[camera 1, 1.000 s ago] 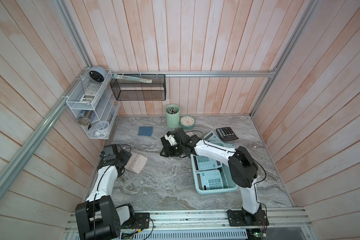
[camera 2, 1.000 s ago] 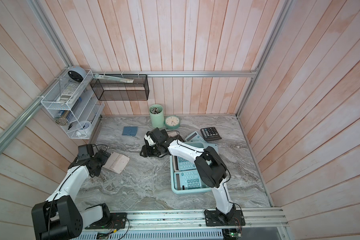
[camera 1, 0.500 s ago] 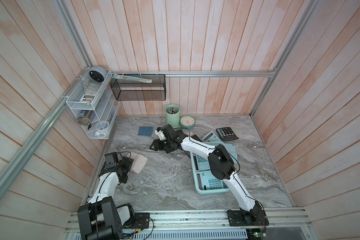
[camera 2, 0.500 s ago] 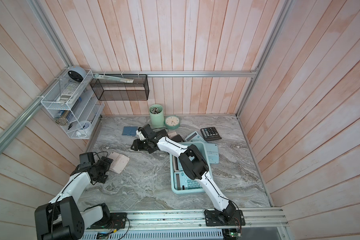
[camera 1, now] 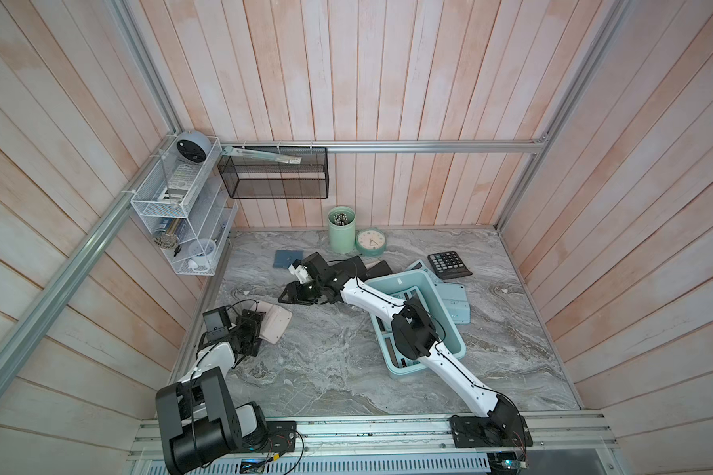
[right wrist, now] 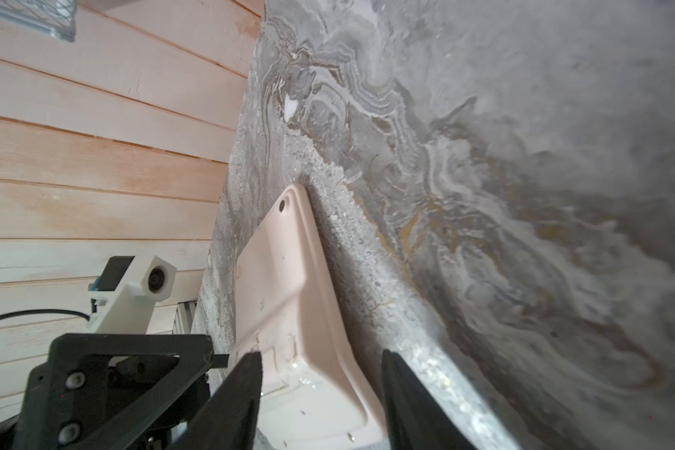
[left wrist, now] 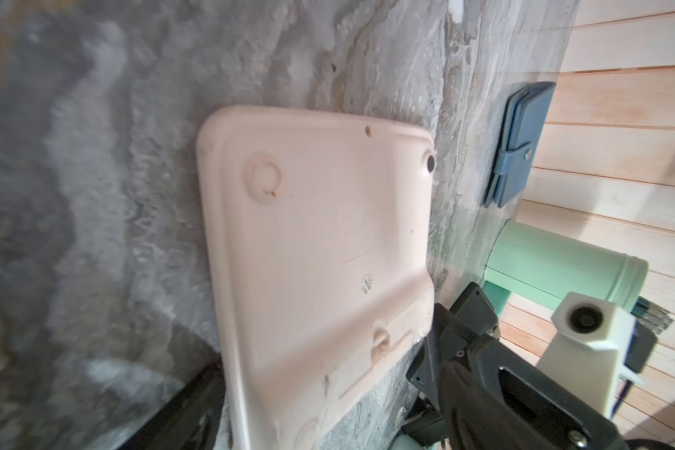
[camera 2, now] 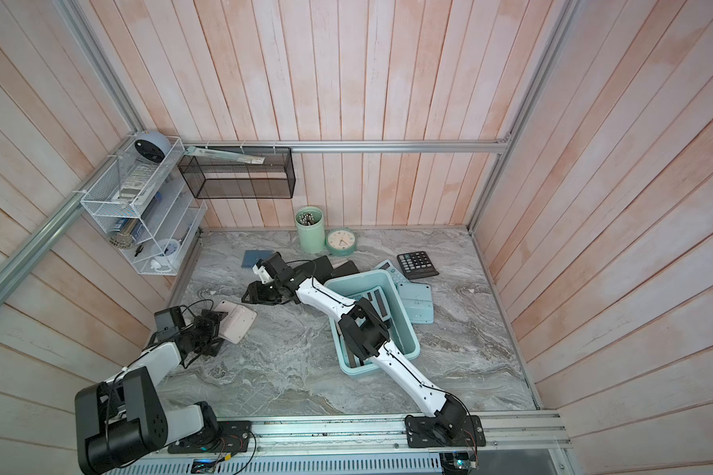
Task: Put the calculator in the storage box
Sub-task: Pick up the calculator from the center of the board.
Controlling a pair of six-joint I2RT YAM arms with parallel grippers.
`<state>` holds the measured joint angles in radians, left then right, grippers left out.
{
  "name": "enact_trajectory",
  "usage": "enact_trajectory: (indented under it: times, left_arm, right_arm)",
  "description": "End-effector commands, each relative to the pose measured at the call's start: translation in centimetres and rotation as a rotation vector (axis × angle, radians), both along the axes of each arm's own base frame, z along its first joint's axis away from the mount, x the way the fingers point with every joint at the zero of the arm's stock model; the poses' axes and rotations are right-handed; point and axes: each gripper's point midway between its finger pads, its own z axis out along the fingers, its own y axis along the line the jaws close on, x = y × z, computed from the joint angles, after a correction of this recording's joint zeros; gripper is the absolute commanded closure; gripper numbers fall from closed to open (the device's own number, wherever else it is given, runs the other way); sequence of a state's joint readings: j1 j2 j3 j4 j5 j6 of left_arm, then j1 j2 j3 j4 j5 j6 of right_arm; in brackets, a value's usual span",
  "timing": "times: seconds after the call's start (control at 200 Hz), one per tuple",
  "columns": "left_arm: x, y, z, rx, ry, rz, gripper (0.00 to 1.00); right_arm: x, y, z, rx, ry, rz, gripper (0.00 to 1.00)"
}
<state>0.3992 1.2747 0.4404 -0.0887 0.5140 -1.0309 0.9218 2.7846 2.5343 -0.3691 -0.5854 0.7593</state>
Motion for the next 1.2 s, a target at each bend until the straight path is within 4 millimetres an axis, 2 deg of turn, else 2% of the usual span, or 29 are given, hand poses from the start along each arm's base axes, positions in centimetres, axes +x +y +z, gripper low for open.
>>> enact_trajectory:
  times: [0.0, 0.29, 0.455, 0.51, 0.52, 0.535, 0.695, 0.85, 0.97, 1.195]
  left_arm:
    - [0.4, -0.8, 0.4, -0.056, -0.046, -0.017, 0.12]
    - [1.5, -1.8, 3.0, -0.157, -0.16, -0.018, 0.2]
    - [1.5, -2.1, 4.2, -0.168, -0.187, -0.022, 0.34]
    - [1.4, -2.1, 4.5, -0.165, -0.187, -0.025, 0.39]
    - [1.4, -2.1, 4.5, -0.164, -0.188, -0.027, 0.4]
    - [1.4, -2.1, 4.6, -0.163, -0.188, -0.029, 0.41]
    - [1.1, -2.2, 4.5, -0.149, -0.174, -0.039, 0.63]
    - [0.9, -2.4, 4.1, -0.155, -0.159, -0.049, 0.76]
    - [0.8, -2.4, 4.5, -0.153, -0.161, -0.053, 0.78]
    - [0.7, -2.4, 7.2, -0.125, -0.197, -0.056, 0.84]
  right_arm:
    - [-1.2, 0.0, -2.8, -0.029, 0.076, 0.026, 0.45]
    - [-3.0, -0.4, -1.8, -0.048, 0.064, 0.051, 0.46]
    - [-3.4, -1.2, -0.8, -0.049, 0.048, 0.042, 0.46]
    - [-3.5, -1.5, -1.4, -0.064, 0.05, 0.042, 0.47]
    - [-3.4, -1.4, 0.1, -0.045, 0.035, 0.041, 0.46]
    - [-3.4, -1.4, 0.6, -0.039, 0.028, 0.041, 0.46]
    - [-3.3, -1.7, 1.9, -0.032, 0.004, 0.043, 0.47]
    - [-3.4, -2.0, 2.4, -0.036, -0.013, 0.04, 0.47]
    - [-3.4, -2.6, 3.7, -0.037, -0.049, 0.033, 0.47]
    - [-3.8, -4.8, 8.2, -0.003, -0.189, 0.024, 0.47]
